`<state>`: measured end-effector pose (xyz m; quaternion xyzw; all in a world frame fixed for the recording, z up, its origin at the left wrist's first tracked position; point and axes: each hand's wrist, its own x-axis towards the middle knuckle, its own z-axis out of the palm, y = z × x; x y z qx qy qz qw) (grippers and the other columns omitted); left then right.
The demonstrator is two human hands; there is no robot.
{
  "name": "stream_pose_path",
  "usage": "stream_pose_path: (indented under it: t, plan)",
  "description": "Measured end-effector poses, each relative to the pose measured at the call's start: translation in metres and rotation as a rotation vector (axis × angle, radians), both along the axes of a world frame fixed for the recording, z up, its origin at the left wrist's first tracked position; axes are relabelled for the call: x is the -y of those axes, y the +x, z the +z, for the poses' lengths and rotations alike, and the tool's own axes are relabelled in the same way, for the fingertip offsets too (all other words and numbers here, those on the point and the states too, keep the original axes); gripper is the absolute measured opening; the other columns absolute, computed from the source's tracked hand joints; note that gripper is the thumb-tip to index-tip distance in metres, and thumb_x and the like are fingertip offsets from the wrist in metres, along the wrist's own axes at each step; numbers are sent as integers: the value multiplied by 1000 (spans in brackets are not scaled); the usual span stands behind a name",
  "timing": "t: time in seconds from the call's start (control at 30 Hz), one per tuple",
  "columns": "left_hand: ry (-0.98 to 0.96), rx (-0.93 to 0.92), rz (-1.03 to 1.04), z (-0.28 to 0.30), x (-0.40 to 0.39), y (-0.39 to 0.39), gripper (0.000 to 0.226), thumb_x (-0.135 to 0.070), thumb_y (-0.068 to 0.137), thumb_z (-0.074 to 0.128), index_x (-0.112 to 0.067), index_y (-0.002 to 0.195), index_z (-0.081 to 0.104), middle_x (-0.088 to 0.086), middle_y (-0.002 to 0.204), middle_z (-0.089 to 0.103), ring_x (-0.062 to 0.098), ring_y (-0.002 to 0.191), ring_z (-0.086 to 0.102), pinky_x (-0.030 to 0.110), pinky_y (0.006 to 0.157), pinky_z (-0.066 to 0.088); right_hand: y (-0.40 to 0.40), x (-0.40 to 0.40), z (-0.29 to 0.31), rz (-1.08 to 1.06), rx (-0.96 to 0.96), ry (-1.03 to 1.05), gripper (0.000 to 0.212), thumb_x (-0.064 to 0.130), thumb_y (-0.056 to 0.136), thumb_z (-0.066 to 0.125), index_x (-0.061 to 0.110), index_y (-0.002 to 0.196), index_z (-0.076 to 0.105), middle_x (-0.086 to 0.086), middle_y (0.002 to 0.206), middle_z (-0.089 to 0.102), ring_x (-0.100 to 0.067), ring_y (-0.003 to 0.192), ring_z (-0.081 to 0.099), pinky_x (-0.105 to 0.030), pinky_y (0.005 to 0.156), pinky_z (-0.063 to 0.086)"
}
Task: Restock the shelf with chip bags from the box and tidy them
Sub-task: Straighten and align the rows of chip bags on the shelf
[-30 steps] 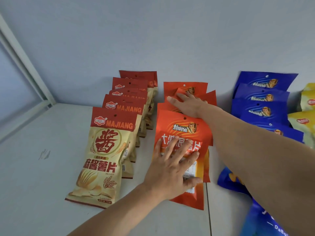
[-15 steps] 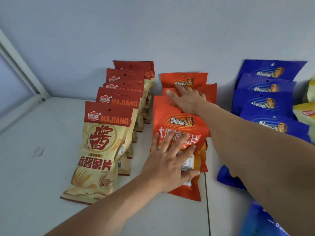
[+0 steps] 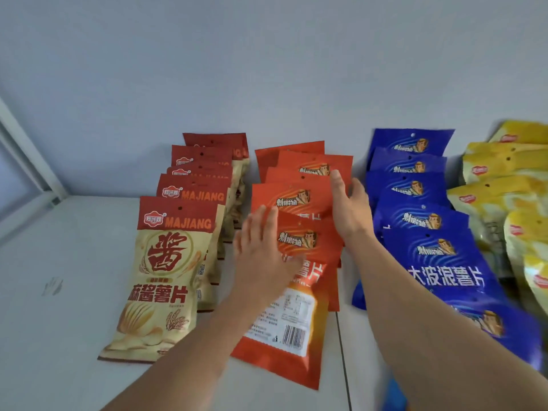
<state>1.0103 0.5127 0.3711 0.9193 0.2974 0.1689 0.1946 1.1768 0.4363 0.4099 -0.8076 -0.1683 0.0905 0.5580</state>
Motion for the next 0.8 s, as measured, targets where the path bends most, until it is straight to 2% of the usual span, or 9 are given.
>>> stream_pose_path:
  t: [0.1,0.17,0.2,0.27,0.33,0.43,0.6,0.7,0.8]
  plan:
    - [-151,14,127,-2,-11,0,118,-76,82,59,-27,159,-15,-3,170,-5,23,157,1,50,125,8,-11,7,-12,-4,-187,35,110,97,70,31,29,156,25,-1,153,44,-28,135,49,-52,109,42]
    - [-288,39,172,-4,-14,-1,122,-73,79,66,-23,160,-10,4,170,7,27,155,16,52,123,23,-12,10,-18,-2,-280,87,119,104,59,28,32,153,32,1,143,55,-27,125,58,-54,104,48]
    - [-351,60,187,-5,-14,-1,124,-72,77,69,-22,161,-7,6,168,16,28,152,26,53,120,31,-11,11,-21,-2,-322,128,116,104,58,29,33,149,39,1,135,61,-24,116,64,-53,99,52]
    - [-424,104,209,-7,-13,-2,123,-71,75,72,-22,162,-1,7,162,32,28,144,42,53,112,43,-16,13,-25,34,-403,219,95,98,67,35,35,135,54,1,116,73,-20,98,74,-47,89,58]
    - [-456,150,236,-8,-12,-1,118,-67,78,73,-21,162,5,6,158,38,27,140,46,50,108,46,-21,13,-30,121,-476,273,78,91,76,38,35,126,62,1,105,77,-20,92,76,-46,89,58]
    - [-473,207,264,-5,-10,2,111,-62,83,72,-19,162,8,6,156,36,27,136,48,46,103,46,-23,8,-33,237,-531,272,80,90,76,38,32,124,64,-2,107,77,-24,97,75,-50,95,54]
    - [-592,245,278,-6,-20,5,109,-64,79,73,-24,161,13,6,154,36,28,132,52,46,102,49,-18,6,-36,166,-503,269,87,95,69,40,36,132,57,-1,112,76,-22,94,76,-51,93,56]
    - [-748,347,183,-9,-27,5,84,-59,75,80,-40,144,37,-5,131,65,16,106,71,45,91,60,-20,3,-36,202,-514,217,94,98,65,41,36,135,55,-1,110,76,-23,94,76,-50,93,56]
    - [-800,375,101,-12,-30,5,60,-46,83,80,-46,131,45,-9,116,71,14,96,74,45,87,62,-20,0,-32,214,-496,163,90,95,71,39,35,136,54,-1,109,76,-21,92,76,-44,86,58]
